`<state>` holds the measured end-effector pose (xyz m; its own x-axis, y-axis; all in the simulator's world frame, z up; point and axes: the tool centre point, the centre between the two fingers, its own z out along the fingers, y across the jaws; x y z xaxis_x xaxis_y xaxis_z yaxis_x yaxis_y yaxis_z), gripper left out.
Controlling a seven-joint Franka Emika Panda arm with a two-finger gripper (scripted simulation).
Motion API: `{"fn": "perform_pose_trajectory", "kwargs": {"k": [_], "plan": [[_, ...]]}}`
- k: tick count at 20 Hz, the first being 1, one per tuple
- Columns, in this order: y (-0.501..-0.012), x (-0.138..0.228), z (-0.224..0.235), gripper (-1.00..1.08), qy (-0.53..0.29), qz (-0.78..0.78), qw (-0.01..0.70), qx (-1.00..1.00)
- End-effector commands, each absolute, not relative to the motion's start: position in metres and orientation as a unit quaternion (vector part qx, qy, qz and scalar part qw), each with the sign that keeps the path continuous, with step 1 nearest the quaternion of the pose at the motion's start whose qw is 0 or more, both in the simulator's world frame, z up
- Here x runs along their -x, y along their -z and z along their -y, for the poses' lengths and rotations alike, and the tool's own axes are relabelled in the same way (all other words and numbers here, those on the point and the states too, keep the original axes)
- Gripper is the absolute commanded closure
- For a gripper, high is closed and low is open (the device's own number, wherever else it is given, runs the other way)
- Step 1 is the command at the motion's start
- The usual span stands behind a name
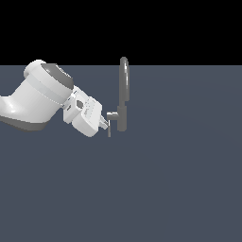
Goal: Turn on the faucet by rotating a designated handle.
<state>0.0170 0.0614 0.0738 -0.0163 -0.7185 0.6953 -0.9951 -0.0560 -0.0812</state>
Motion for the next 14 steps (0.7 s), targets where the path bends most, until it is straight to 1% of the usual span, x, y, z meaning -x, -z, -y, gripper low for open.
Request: {"fn": "perform_pose_trajectory", "kwargs": {"k": [1,14], "plan": [[-0.060,-0.020,-0.056,1.08,-0.298,0.646,0.238,-0.662],[-0.024,-0.039,-0.050,1.08,-0.290,0.645,0.251,-0.661]]}}
